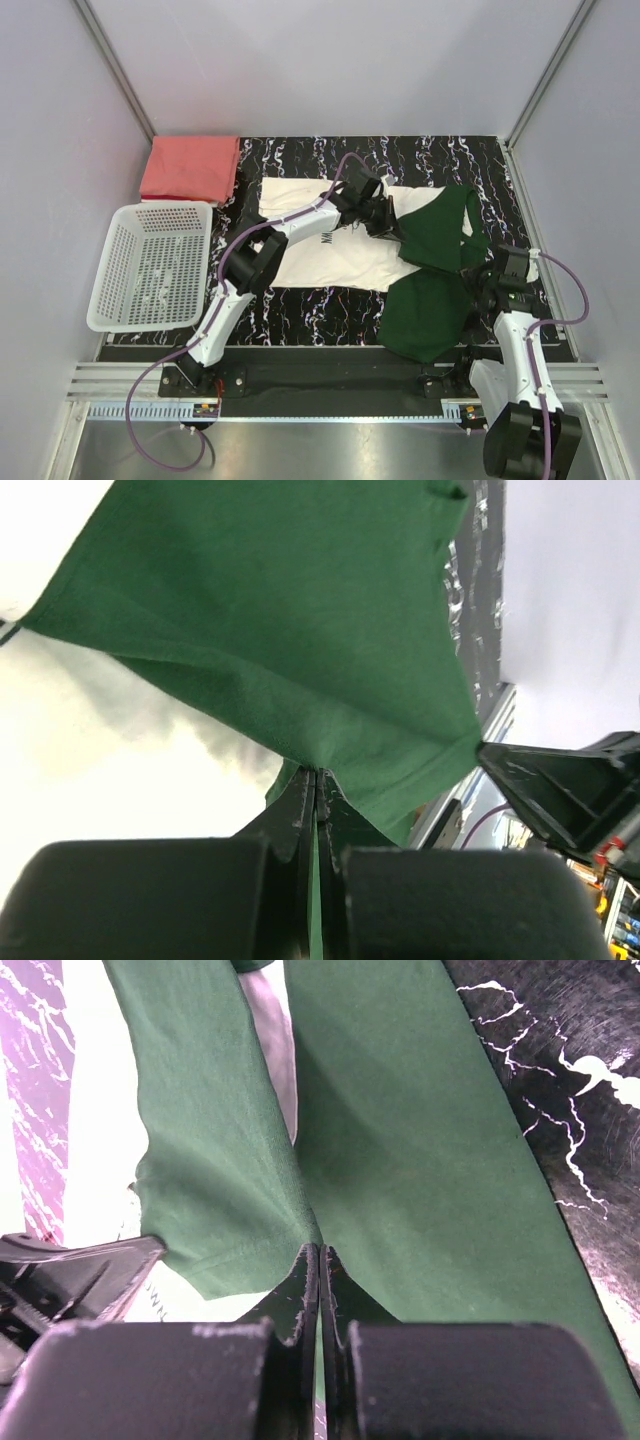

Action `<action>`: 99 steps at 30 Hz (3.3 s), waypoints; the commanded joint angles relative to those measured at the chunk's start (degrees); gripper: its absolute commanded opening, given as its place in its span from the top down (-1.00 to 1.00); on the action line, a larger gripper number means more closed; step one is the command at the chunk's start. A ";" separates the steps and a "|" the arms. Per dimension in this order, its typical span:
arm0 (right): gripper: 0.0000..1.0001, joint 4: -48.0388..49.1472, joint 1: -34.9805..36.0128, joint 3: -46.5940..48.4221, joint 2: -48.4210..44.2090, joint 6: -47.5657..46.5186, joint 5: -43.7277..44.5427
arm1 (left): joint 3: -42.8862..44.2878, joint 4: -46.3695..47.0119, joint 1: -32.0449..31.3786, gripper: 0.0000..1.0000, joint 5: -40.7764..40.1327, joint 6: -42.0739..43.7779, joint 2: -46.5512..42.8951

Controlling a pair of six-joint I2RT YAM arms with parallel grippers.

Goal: Fold and stack the t-shirts
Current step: Fold the tshirt

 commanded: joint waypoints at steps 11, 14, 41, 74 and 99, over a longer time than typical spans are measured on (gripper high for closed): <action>1.00 -3.70 1.81 -4.41 -7.44 2.29 1.88 | -0.21 -4.10 -0.20 1.00 -2.46 4.23 -1.51; 1.00 -4.48 2.60 -5.47 -8.84 2.20 3.11 | -0.73 -4.54 -0.20 1.00 -2.90 4.58 -1.60; -0.05 3.86 -0.72 22.37 21.98 -12.37 4.87 | -2.15 -8.15 9.11 0.06 -3.78 10.29 -11.53; 0.03 13.62 -11.55 67.73 81.94 -4.92 -27.03 | 9.73 -4.63 24.85 0.07 -3.26 7.83 8.07; 1.00 7.11 -11.55 74.33 89.68 -3.25 -14.39 | 7.44 -2.79 25.90 0.06 -5.27 5.73 7.98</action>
